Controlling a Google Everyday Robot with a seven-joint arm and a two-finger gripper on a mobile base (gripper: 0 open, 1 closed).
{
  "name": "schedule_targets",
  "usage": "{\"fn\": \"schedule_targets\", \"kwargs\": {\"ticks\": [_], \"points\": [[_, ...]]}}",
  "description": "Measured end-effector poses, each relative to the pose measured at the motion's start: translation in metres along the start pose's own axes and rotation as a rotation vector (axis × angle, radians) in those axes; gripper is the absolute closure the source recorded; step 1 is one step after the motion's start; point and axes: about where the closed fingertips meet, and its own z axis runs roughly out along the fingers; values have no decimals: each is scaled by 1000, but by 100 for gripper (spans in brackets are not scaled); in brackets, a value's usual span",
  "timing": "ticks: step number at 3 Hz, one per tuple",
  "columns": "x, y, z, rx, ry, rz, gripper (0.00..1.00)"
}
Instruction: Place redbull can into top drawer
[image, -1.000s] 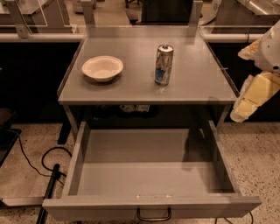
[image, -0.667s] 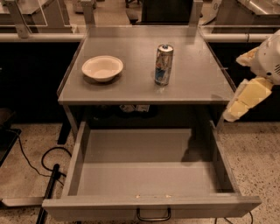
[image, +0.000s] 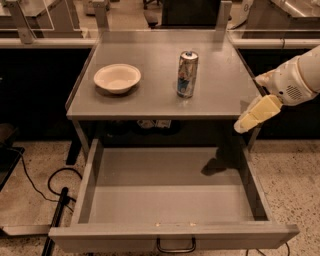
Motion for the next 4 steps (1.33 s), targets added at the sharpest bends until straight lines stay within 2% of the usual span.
{"fn": "schedule_targets", "kwargs": {"ticks": [1,2,4], "points": [[1,-1,4,-4,-2,4,0],[-3,-4,11,-8,-38,0,0],[-41,-19,57,-30,-132,-40,0]]}}
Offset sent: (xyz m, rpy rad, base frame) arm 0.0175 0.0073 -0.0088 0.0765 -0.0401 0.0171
